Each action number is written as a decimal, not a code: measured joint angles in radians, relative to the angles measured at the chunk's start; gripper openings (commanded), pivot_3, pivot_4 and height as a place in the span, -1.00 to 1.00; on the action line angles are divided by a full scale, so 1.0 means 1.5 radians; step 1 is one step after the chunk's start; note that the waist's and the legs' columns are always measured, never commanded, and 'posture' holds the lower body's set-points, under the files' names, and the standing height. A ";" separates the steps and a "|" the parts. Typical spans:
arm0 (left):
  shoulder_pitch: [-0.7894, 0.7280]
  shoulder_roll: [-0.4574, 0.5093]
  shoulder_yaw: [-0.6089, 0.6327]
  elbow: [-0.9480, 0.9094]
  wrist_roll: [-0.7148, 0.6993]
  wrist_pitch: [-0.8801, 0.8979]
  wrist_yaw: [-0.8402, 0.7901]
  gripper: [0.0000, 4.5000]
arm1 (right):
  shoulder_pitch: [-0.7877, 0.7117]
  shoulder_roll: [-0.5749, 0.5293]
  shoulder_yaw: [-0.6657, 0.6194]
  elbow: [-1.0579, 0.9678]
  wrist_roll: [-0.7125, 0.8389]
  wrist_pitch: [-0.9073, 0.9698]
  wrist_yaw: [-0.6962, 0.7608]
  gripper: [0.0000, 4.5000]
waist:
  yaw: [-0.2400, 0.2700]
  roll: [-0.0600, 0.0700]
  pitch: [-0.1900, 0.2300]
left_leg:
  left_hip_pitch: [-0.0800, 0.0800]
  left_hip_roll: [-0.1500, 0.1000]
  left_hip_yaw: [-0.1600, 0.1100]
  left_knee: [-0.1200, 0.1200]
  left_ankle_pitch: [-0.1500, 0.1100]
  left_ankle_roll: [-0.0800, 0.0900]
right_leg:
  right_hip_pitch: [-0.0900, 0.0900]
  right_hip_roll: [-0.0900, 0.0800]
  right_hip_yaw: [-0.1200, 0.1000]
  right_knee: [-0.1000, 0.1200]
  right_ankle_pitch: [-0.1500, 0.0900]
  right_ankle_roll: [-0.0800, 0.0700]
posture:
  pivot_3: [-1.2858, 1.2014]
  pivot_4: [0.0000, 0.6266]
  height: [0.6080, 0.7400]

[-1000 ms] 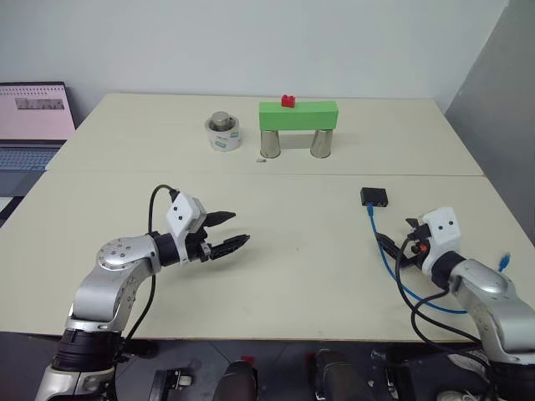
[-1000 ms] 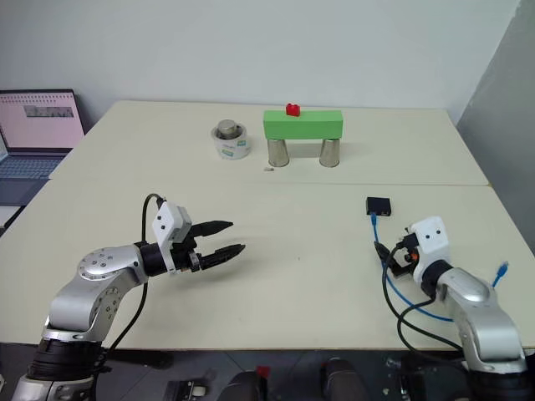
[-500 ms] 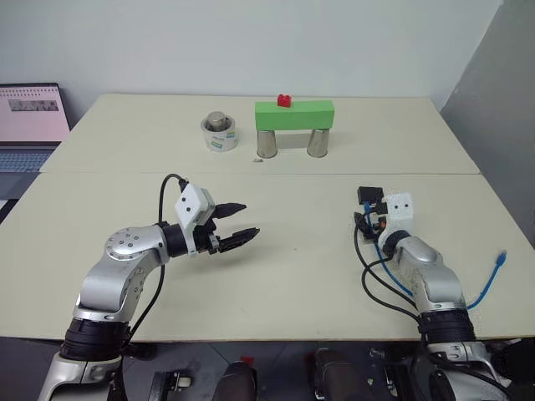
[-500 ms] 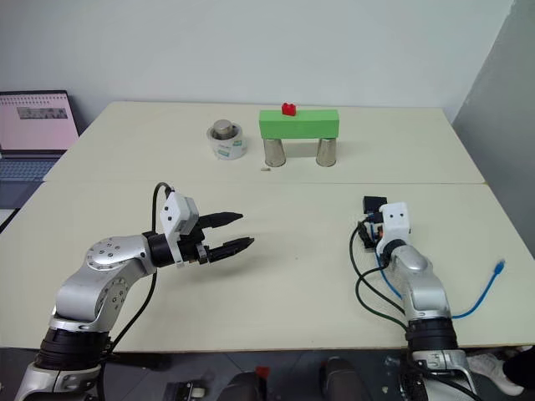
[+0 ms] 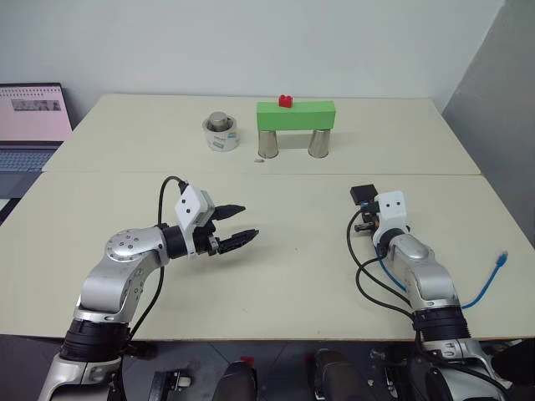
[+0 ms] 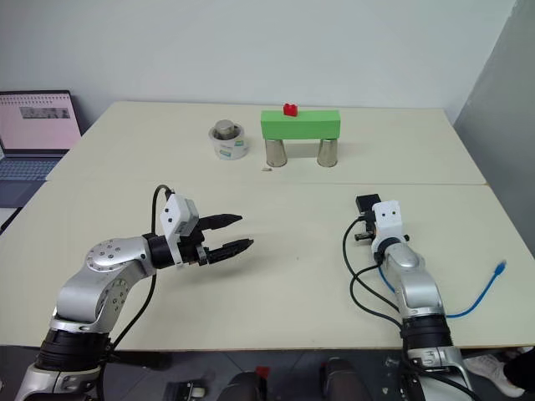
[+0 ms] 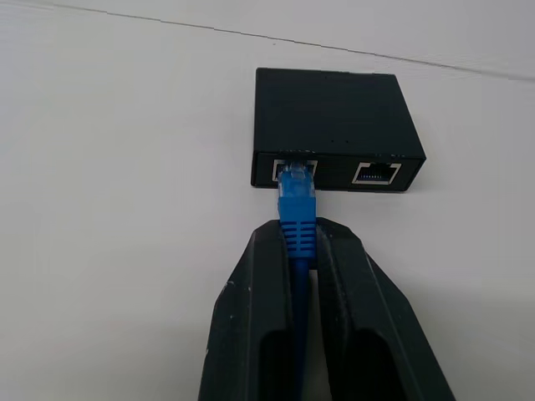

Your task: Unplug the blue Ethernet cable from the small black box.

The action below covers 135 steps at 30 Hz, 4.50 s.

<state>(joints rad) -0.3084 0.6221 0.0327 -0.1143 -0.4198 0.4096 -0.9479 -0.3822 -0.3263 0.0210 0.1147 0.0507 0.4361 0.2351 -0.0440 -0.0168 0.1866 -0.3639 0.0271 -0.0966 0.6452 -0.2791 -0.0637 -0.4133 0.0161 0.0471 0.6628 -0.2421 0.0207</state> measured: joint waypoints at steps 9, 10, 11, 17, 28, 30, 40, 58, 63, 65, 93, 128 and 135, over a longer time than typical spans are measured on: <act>-0.017 -0.007 0.040 0.024 -0.150 0.160 -0.037 0.58 | 0.008 -0.184 0.183 -0.099 -0.141 -0.367 0.200 -0.94 | -0.011 0.000 0.001 | -0.001 0.000 0.001 0.000 0.000 0.000 | -0.002 0.000 0.000 0.000 0.000 0.000 | 0.03 -0.52 1.00; -0.020 -0.005 0.044 0.020 -0.172 0.183 -0.046 0.58 | 0.001 -0.191 0.193 -0.099 -0.155 -0.411 0.211 -0.94 | -0.011 0.000 0.001 | -0.001 0.001 0.000 0.000 0.000 0.000 | -0.001 0.000 0.000 0.001 0.000 0.000 | 0.03 -0.52 1.00; -0.027 -0.002 0.048 0.018 -0.196 0.209 -0.054 0.58 | -0.018 -0.202 0.212 -0.092 -0.179 -0.476 0.219 -0.94 | -0.011 0.000 0.001 | -0.001 0.000 0.000 0.000 0.000 0.000 | -0.001 0.000 0.000 0.001 0.000 0.000 | 0.03 -0.52 1.00; -0.042 0.010 0.049 0.013 -0.241 0.261 -0.076 0.58 | -0.096 -0.209 0.249 -0.059 -0.249 -0.696 0.221 -0.94 | -0.008 0.000 0.001 | 0.000 0.000 0.000 0.000 0.000 0.000 | -0.001 0.000 0.000 0.000 0.000 0.000 | 0.03 -0.52 1.00; -0.053 -0.020 0.048 0.004 -0.269 0.286 -0.063 0.41 | -0.140 -0.164 0.263 0.013 -0.277 -0.798 0.218 -0.94 | -0.003 0.000 0.001 | 0.000 0.000 -0.001 0.000 0.000 0.000 | -0.001 0.000 0.000 0.001 0.000 -0.001 | 0.03 -0.52 1.00; -0.053 -0.019 0.048 0.004 -0.269 0.286 -0.063 0.26 | -0.140 -0.163 0.262 0.019 -0.281 -0.802 0.217 -0.94 | -0.003 0.000 0.001 | 0.000 0.000 0.000 0.000 0.000 0.000 | -0.001 0.000 0.000 0.001 0.000 -0.001 | 0.03 -0.52 1.00; -0.056 -0.017 0.047 0.004 -0.269 0.285 -0.079 -0.63 | -0.140 -0.161 0.252 0.026 -0.324 -0.838 0.176 -0.95 | -0.003 0.000 0.001 | 0.000 0.000 0.000 0.000 0.000 0.000 | -0.001 0.000 0.000 0.001 0.000 -0.001 | 0.03 -0.52 1.00; -0.118 0.004 -0.017 0.053 -0.198 0.214 -0.167 -0.64 | -0.022 -0.295 0.254 -0.209 -0.025 -0.560 0.397 0.14 | 0.007 0.000 0.001 | 0.000 0.000 -0.001 0.001 0.000 0.000 | 0.000 0.000 0.000 0.001 0.000 -0.001 | 0.03 -0.52 1.00; -0.144 0.004 -0.043 0.083 -0.175 0.168 -0.235 -0.64 | -0.008 -0.305 0.196 -0.368 0.284 -0.170 0.388 0.14 | 0.006 0.000 0.001 | 0.000 0.000 -0.002 0.001 0.000 0.000 | 0.000 0.000 -0.001 0.001 0.000 -0.001 | 0.03 -0.52 1.00; -0.161 0.002 -0.059 0.111 -0.161 0.146 -0.269 -0.64 | -0.027 -0.275 0.158 -0.380 0.409 -0.041 0.355 0.14 | 0.007 0.000 0.001 | 0.000 0.000 -0.002 0.001 0.000 0.000 | 0.000 0.000 -0.001 0.001 0.000 -0.001 | 0.03 -0.52 1.00; -0.173 -0.012 -0.077 0.130 -0.140 0.102 -0.323 -0.64 | -0.081 -0.158 0.129 -0.308 0.521 0.264 0.355 -0.03 | 0.006 0.000 0.001 | -0.002 0.000 -0.001 0.001 0.000 0.000 | -0.001 0.000 -0.001 0.000 0.000 -0.001 | 0.03 -0.52 1.00; -0.132 0.044 -0.080 0.132 -0.098 0.069 -0.339 -0.64 | -0.097 -0.217 0.090 -0.218 0.425 0.259 0.441 -0.98 | 0.006 0.000 0.001 | -0.002 0.000 -0.001 0.000 0.000 0.000 | -0.002 0.000 -0.001 0.000 0.000 -0.001 | 0.03 -0.52 1.00; -0.125 0.039 -0.073 0.120 -0.092 0.097 -0.278 -0.64 | -0.205 -0.120 0.076 0.129 0.167 0.013 0.194 -0.98 | 0.001 0.000 0.001 | -0.002 0.000 0.001 0.000 0.000 0.000 | -0.003 0.000 0.000 0.001 0.000 0.000 | 0.03 -0.52 1.00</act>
<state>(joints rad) -0.4959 0.6800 -0.0767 0.0662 -0.5584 0.5550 -1.3653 -0.6904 -0.5059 0.1344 0.3083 0.3014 0.4556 0.5265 -0.0422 -0.0173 0.1879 -0.3674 0.0269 -0.0957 0.6456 -0.2789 -0.0633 -0.4181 0.0165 0.0475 0.6641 -0.2417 0.0207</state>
